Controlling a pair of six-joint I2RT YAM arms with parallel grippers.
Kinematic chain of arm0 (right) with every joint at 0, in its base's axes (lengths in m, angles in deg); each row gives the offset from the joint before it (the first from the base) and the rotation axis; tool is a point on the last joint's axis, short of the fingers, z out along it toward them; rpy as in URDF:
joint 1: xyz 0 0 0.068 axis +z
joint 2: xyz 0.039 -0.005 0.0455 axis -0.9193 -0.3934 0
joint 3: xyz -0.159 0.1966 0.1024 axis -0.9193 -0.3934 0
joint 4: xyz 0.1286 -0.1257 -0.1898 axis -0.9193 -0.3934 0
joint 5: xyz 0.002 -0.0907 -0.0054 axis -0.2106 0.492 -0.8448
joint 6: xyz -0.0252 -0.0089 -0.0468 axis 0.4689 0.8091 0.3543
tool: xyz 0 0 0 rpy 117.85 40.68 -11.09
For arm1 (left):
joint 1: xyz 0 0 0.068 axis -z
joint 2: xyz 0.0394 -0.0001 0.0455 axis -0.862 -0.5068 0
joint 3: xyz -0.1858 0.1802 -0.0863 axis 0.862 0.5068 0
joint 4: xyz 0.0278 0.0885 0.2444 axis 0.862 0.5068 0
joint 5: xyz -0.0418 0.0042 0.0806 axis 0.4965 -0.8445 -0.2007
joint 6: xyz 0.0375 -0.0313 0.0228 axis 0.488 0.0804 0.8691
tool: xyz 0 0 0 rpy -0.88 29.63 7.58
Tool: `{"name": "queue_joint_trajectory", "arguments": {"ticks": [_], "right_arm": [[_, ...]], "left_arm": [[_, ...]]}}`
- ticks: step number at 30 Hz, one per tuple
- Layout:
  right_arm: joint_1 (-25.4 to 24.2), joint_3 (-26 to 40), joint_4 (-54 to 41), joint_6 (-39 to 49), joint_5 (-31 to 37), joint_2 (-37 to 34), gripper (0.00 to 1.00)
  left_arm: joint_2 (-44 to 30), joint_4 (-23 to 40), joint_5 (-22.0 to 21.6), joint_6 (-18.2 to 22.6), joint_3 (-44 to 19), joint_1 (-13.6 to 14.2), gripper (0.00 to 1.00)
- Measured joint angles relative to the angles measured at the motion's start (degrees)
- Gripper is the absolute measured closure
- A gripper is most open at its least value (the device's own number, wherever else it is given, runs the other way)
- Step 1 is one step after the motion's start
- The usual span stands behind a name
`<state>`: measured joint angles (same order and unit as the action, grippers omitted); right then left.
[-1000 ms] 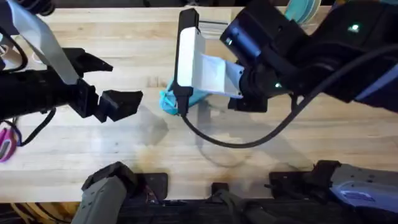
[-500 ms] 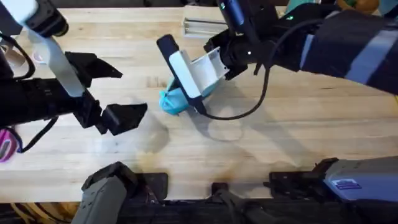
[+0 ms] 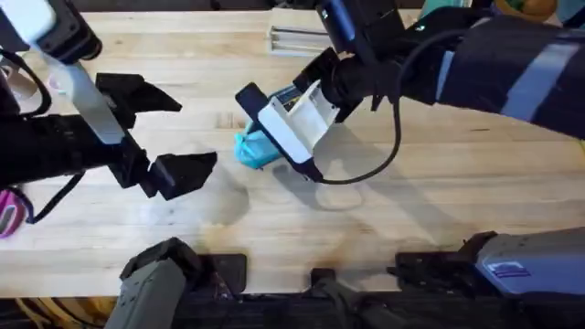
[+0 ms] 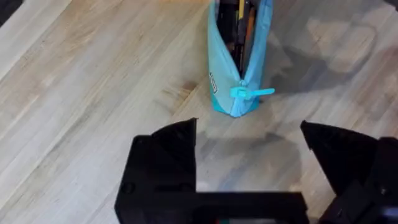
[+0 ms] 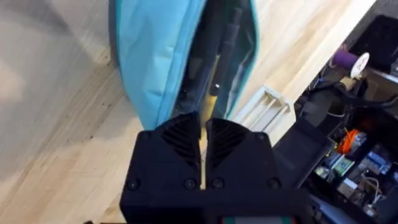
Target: Unzip the bag, pick up the pens from the table one at a time and place them inside, then zip the bag closed.
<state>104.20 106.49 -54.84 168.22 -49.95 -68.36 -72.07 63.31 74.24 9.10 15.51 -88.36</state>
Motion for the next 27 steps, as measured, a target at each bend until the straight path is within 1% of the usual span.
{"name": "queue_joint_trajectory", "arguments": {"ticks": [5,13,17,18,19,25,26,27], "right_arm": [[0.00,0.00,0.79,2.13,0.00,-2.39,0.968],[0.21,0.00,4.80,3.54,0.00,-6.37,0.968],[1.50,0.00,4.96,3.76,0.00,-7.67,0.968],[2.93,0.00,5.34,3.79,-0.04,-8.40,0.968],[3.27,0.00,5.46,3.76,-0.04,-8.64,0.968],[3.87,0.00,5.86,3.78,-0.22,-9.68,0.968],[3.87,0.00,5.92,3.76,-0.36,-9.71,0.951],[3.87,0.00,5.90,3.76,-0.42,-9.71,0.872]], "left_arm": [[0.00,0.00,0.00,0.15,0.00,0.00,0.008],[0.00,-0.02,0.00,0.14,0.00,0.00,0.007],[0.00,-0.02,0.02,0.13,0.00,0.00,0.008],[0.00,-0.02,0.00,0.13,0.00,0.00,0.007],[0.00,-0.02,0.00,0.15,0.00,0.00,0.008],[0.00,-0.02,0.00,0.15,0.00,0.00,0.007],[0.01,-0.02,0.00,0.15,0.00,0.00,0.008],[0.00,-0.02,0.00,0.15,0.00,0.00,0.008]]}}
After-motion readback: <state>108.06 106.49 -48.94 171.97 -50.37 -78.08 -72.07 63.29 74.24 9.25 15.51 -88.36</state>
